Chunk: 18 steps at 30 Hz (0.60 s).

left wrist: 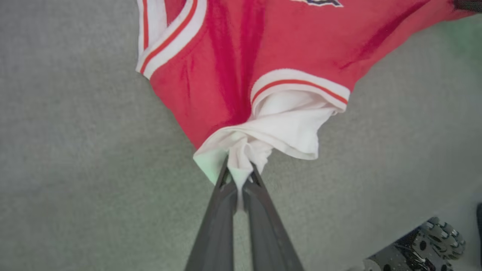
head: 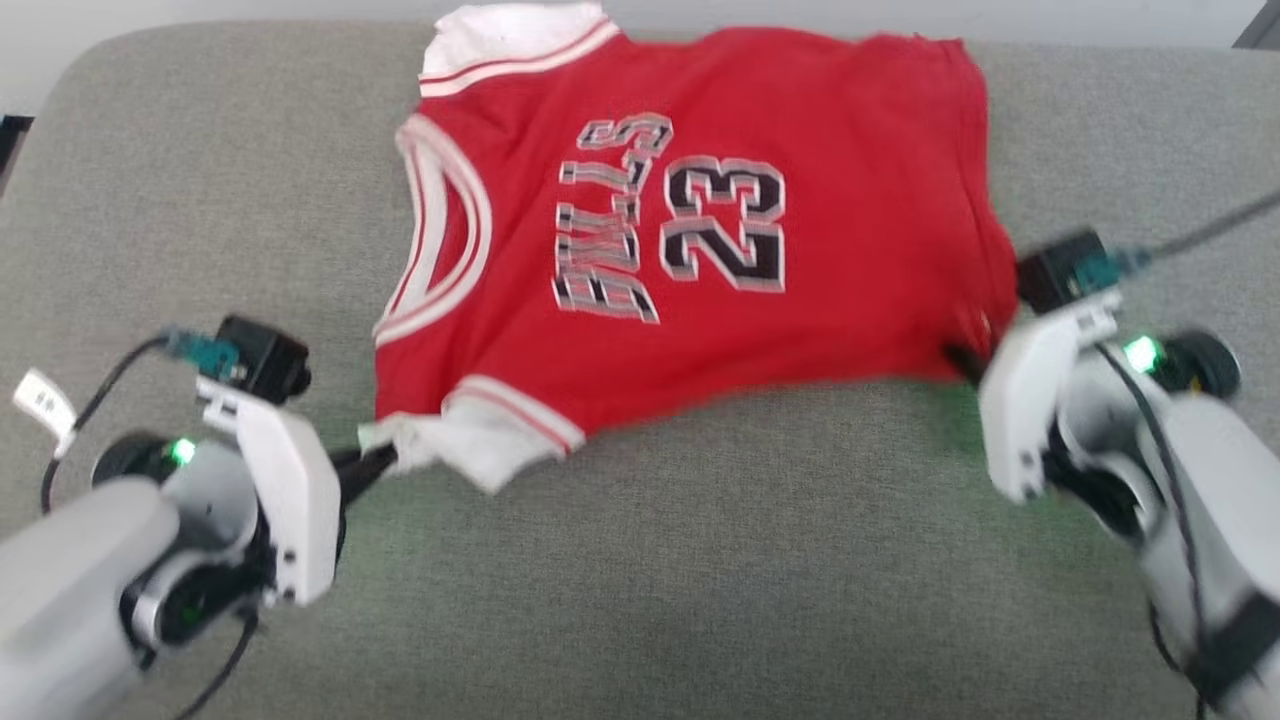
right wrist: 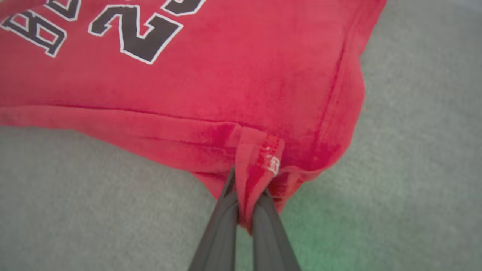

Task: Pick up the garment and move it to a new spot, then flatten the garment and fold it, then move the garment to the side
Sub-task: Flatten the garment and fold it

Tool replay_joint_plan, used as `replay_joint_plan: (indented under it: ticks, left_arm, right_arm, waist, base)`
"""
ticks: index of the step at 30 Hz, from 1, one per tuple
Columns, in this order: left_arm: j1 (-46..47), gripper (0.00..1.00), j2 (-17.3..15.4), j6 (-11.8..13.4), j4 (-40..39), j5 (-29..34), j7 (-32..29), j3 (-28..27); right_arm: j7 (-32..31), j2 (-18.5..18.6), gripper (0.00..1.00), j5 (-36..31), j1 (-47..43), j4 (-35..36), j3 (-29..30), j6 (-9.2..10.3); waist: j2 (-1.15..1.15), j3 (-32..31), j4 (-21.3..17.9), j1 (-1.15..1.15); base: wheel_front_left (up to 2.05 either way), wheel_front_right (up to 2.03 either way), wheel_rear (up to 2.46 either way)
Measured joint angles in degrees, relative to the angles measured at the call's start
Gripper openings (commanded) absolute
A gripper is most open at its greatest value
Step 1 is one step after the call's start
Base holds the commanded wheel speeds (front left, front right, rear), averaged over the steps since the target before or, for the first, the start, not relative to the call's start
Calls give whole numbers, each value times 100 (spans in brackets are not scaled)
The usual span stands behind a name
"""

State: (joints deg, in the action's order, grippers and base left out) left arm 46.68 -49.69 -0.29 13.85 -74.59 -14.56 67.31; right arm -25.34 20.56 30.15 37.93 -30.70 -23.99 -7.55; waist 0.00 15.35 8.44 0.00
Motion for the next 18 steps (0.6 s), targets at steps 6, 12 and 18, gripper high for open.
replay_joint_plan:
  ticks: [6, 12, 18]
  left_arm:
    - [-722, 0, -710, 740, -1249, -291, 56, 46]
    - [-1418, 0, -1156, 1302, -2069, -547, 174, 180]
    - [-1827, 0, -1350, 1569, -2476, -746, 145, 300]
  right_arm:
    - [-1168, 848, 0, 546, -1507, 1886, 129, -1]
    - [-2204, 1284, 0, 868, -2753, 3271, 559, -1]
    - [-2808, 1312, 0, 985, -3621, 4122, 1173, -1]
  waist:
    - [0, -110, 9, 0]
    - [0, -224, -19, 0]
    - [0, -273, -24, 0]
  base:
    - [0, 0, 0]
    - [0, 0, 0]
    - [0, 0, 0]
